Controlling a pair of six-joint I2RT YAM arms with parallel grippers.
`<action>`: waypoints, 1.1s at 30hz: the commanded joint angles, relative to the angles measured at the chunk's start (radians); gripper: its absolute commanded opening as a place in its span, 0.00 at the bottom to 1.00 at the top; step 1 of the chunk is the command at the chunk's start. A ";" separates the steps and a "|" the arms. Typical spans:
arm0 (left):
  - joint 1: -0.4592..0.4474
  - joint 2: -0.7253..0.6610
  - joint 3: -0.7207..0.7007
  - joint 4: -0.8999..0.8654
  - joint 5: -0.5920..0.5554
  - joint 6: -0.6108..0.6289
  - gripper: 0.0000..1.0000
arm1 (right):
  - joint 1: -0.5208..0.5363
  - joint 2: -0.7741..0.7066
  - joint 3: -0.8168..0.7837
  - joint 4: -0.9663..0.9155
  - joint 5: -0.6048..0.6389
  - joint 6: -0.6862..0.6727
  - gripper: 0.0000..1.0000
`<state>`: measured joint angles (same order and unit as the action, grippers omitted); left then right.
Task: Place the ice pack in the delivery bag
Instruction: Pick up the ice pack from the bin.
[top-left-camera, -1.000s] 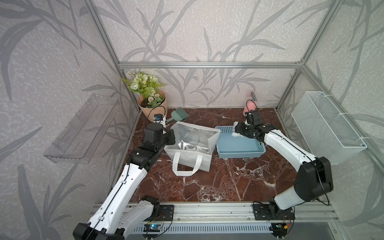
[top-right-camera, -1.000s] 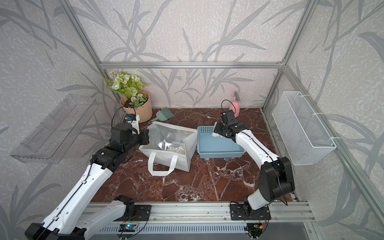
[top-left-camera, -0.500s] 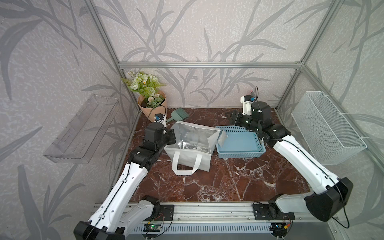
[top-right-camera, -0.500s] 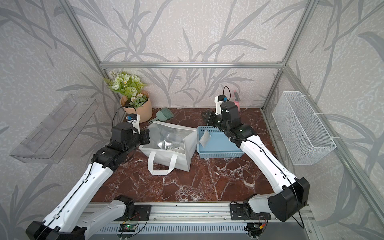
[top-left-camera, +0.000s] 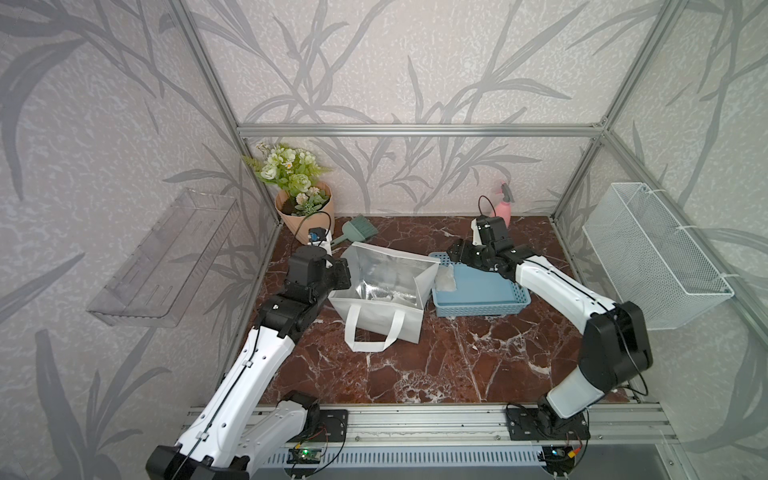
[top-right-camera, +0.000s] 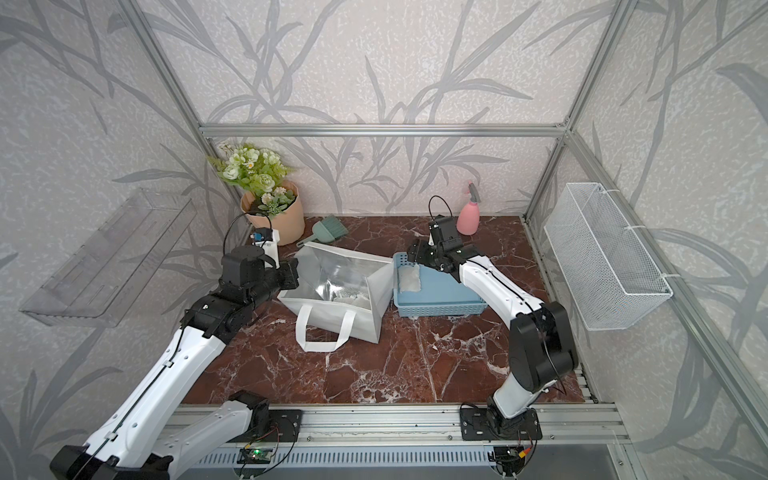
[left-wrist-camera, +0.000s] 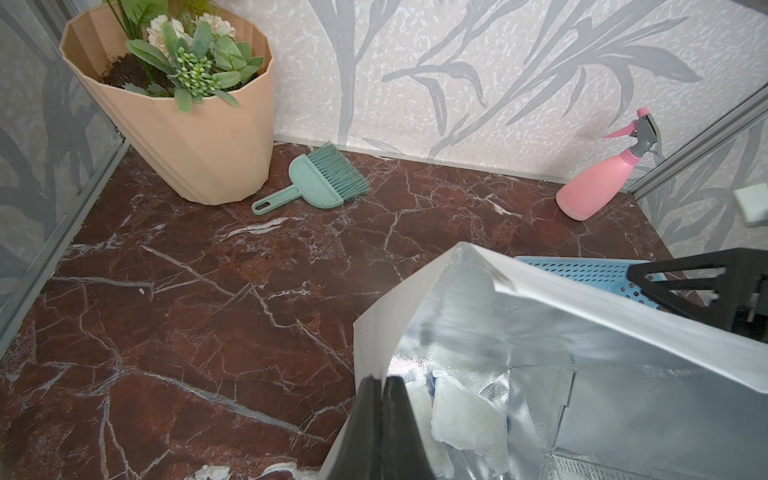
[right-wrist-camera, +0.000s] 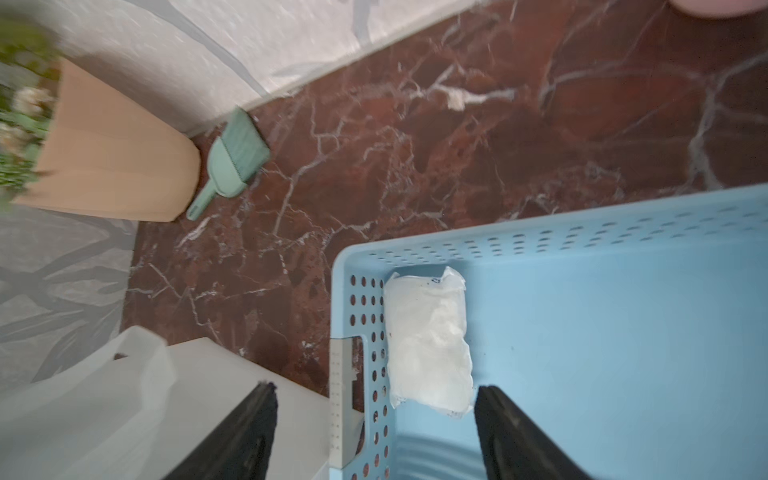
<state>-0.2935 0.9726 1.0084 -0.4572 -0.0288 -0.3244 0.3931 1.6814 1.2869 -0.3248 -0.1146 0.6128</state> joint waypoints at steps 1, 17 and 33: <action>0.005 -0.030 0.017 -0.008 -0.023 0.007 0.00 | 0.000 0.090 0.015 0.015 -0.023 -0.002 0.81; 0.007 -0.030 0.018 -0.017 -0.036 0.011 0.00 | 0.018 0.458 0.289 -0.245 -0.009 -0.160 0.98; 0.008 0.006 0.016 0.007 -0.030 0.015 0.00 | 0.023 0.428 0.227 -0.324 0.077 -0.270 0.89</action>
<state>-0.2920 0.9684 1.0084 -0.4797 -0.0517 -0.3218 0.4187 2.1040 1.5295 -0.6022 -0.0071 0.3794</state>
